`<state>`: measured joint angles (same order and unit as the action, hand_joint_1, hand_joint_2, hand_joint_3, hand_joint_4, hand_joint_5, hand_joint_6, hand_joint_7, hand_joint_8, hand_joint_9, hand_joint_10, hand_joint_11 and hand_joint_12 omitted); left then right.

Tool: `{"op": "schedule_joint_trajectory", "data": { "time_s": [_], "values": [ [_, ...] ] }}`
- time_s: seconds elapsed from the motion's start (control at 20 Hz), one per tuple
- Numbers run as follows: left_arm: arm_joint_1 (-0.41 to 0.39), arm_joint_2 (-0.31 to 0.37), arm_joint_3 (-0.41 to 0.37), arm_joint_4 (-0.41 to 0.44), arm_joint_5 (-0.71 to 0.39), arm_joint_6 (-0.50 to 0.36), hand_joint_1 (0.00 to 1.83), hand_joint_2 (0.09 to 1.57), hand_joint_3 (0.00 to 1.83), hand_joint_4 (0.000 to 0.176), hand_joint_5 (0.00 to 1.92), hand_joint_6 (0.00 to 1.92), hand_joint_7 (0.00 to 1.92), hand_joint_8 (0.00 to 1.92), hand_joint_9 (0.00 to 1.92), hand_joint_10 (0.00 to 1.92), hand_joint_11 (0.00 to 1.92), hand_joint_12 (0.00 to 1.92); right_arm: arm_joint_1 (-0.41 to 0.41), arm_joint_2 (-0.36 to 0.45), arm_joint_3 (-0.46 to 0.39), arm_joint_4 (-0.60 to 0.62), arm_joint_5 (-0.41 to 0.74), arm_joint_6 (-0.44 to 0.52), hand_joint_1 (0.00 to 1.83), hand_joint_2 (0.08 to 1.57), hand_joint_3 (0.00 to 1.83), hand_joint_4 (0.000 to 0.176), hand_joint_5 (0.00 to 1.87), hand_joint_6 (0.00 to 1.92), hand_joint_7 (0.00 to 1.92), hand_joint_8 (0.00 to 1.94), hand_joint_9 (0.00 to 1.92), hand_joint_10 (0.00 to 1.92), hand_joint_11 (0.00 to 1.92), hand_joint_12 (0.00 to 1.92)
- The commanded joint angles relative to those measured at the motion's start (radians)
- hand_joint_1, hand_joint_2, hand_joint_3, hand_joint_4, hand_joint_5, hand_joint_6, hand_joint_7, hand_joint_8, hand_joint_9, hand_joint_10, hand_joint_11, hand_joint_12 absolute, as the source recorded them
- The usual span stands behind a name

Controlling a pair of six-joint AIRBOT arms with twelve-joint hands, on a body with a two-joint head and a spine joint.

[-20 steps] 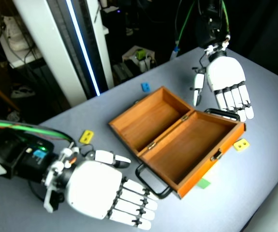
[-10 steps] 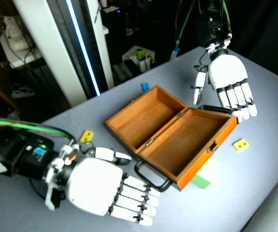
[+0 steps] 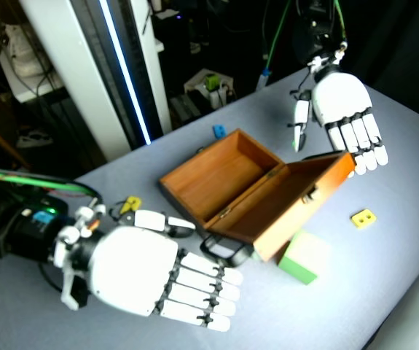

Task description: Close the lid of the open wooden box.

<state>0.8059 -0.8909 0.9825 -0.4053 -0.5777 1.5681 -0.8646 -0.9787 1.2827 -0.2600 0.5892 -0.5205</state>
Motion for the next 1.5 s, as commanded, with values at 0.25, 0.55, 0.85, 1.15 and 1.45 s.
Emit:
{"op": "schedule_joint_trajectory", "data": {
  "time_s": [0.25,0.55,0.85,1.15,1.45],
  "values": [
    [0.004,0.014,-0.027,0.047,-0.152,-0.013,0.00,1.28,0.01,0.000,0.00,0.00,0.00,0.00,0.00,0.00,0.00,0.00,0.002,0.002,-0.023,0.008,0.167,0.010,0.00,1.31,0.00,0.000,0.00,0.00,0.00,0.00,0.00,0.00,0.06,0.03],
    [0.024,0.037,-0.063,0.067,-0.179,-0.014,0.00,1.25,0.00,0.000,0.00,0.00,0.00,0.00,0.00,0.00,0.01,0.00,-0.011,0.017,-0.042,0.011,0.187,0.010,0.00,1.27,0.00,0.000,0.00,0.00,0.00,0.00,0.00,0.00,0.06,0.02],
    [0.045,0.053,-0.083,0.073,-0.202,-0.031,0.00,1.26,0.00,0.000,0.00,0.00,0.00,0.00,0.00,0.00,0.00,0.00,-0.051,0.059,-0.096,0.014,0.272,0.016,0.00,1.21,0.00,0.001,0.00,0.00,0.00,0.00,0.00,0.00,0.04,0.01],
    [0.069,0.073,-0.106,0.074,-0.238,-0.045,0.00,1.26,0.00,0.000,0.00,0.00,0.00,0.00,0.00,0.00,0.00,0.00,-0.085,0.078,-0.140,0.014,0.348,0.024,0.12,1.12,0.00,0.024,0.00,0.00,0.00,0.00,0.00,0.00,0.01,0.01],
    [0.119,0.097,-0.139,0.074,-0.285,-0.074,0.00,1.25,0.00,0.000,0.00,0.00,0.00,0.00,0.00,0.00,0.00,0.00,-0.122,0.079,-0.159,0.015,0.383,0.043,0.21,1.09,0.00,0.000,0.00,0.00,0.00,0.00,0.00,0.00,0.00,0.00]
  ]
}}
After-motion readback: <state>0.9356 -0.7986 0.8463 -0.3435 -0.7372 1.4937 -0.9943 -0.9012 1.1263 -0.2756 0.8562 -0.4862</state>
